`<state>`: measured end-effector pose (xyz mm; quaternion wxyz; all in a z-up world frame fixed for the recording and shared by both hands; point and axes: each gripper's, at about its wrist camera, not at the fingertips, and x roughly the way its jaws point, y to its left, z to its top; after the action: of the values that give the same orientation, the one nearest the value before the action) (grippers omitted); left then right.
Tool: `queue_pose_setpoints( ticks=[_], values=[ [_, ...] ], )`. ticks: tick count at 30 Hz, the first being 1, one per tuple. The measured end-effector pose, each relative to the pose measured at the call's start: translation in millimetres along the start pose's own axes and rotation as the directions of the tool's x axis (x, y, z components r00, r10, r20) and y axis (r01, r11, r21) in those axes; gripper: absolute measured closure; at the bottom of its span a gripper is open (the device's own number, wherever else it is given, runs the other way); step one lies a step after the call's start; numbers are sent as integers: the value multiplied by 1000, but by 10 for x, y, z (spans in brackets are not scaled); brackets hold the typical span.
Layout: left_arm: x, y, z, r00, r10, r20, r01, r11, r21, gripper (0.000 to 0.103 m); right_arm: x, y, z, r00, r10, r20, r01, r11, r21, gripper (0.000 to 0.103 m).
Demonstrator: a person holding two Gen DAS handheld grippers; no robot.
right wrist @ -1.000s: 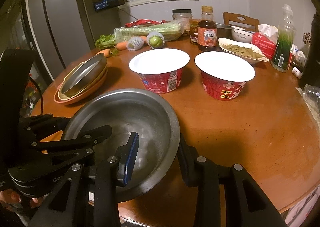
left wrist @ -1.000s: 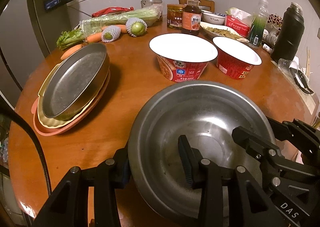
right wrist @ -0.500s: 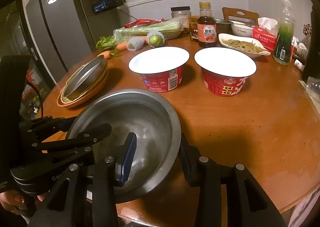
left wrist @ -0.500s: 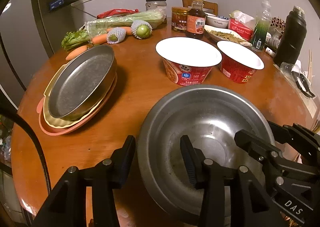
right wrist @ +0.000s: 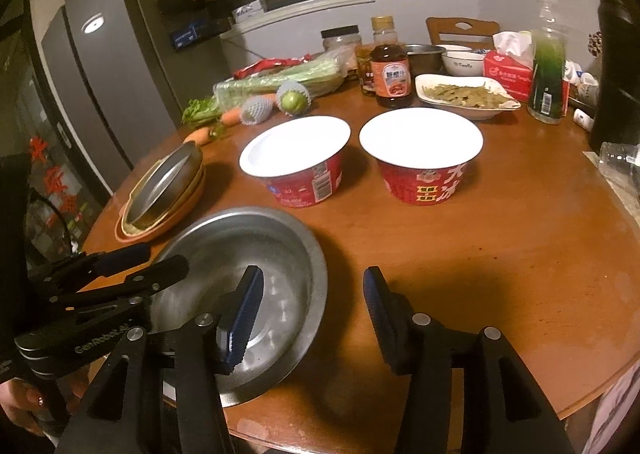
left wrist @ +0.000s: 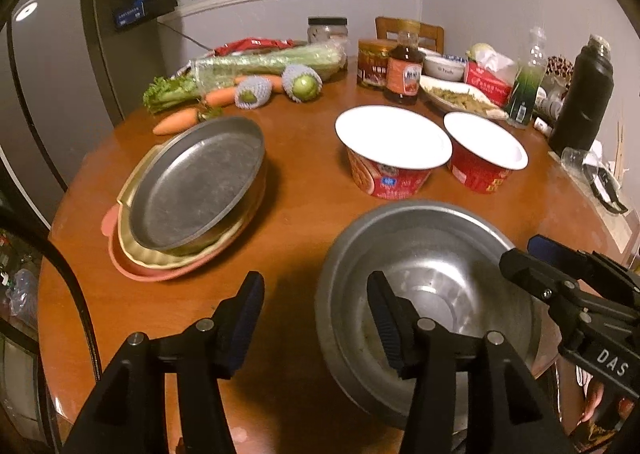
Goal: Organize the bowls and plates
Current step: 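Lift the steel bowl with the left gripper and set it beside the red cups, then grasp the red noodle cup with white lid using the left gripper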
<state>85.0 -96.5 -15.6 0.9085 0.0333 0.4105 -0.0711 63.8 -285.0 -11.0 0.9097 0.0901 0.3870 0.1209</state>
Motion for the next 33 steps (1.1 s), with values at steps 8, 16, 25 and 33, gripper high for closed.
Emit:
queue_pose_setpoints(
  ticks=[8,16,25,33],
  values=[
    [-80,98,171,997,-47,57,47,999,1,48,15,-47,112,1000,-8,23,7,999,46,48],
    [22,86,494,994,-82,70,80,996,23,47,228,-96,352,1000,17,7,-18,992,127,48],
    [155,36,850,992,-115,58,113,993,40,45,394,-82,637,1000,15,-14,-13,990,143,48],
    [454,-1,1173,994,-110,-13,110,993,43,39,581,-128,829,998,7,-65,3,988,154,48]
  ],
)
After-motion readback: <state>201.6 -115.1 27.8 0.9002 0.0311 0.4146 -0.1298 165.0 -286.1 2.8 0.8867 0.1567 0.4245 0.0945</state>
